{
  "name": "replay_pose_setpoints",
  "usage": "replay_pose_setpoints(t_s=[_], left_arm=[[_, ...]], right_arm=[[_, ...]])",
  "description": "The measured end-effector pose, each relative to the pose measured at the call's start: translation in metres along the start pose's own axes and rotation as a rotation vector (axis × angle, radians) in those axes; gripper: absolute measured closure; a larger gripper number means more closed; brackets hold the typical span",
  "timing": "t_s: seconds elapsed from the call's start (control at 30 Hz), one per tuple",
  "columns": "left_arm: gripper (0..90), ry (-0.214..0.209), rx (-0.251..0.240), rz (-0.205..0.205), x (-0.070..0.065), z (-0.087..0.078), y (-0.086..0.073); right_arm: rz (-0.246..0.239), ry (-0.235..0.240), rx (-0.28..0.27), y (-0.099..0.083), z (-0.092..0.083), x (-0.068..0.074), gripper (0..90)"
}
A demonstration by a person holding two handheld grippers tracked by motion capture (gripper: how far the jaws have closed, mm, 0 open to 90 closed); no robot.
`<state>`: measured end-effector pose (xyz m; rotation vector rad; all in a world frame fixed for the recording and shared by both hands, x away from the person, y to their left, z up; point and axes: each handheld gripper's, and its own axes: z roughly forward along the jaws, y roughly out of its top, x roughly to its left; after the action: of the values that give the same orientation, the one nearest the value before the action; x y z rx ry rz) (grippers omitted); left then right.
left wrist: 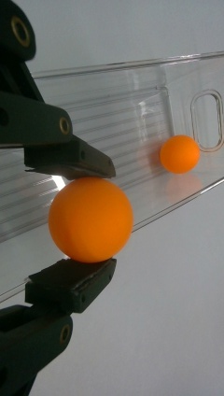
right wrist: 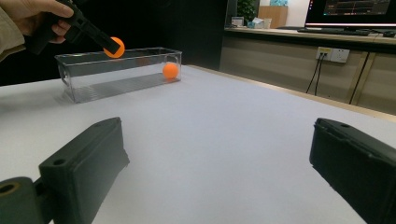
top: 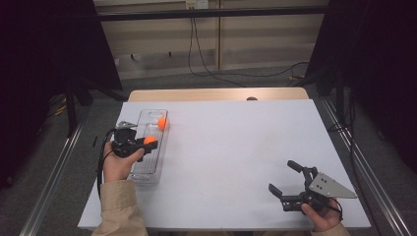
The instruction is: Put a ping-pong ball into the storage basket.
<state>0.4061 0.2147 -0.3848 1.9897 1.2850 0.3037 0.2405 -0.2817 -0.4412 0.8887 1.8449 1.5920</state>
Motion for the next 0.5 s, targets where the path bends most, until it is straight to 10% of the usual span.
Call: replay_pose_setpoints(t_s=[0.5], left_arm=[[41.8,0.027,-0.005,-0.009,0.0006,0.001,-0.0003]], right_arm=[[0.0,0.0,0.0,0.0,0.0002,-0.0001,2.8]])
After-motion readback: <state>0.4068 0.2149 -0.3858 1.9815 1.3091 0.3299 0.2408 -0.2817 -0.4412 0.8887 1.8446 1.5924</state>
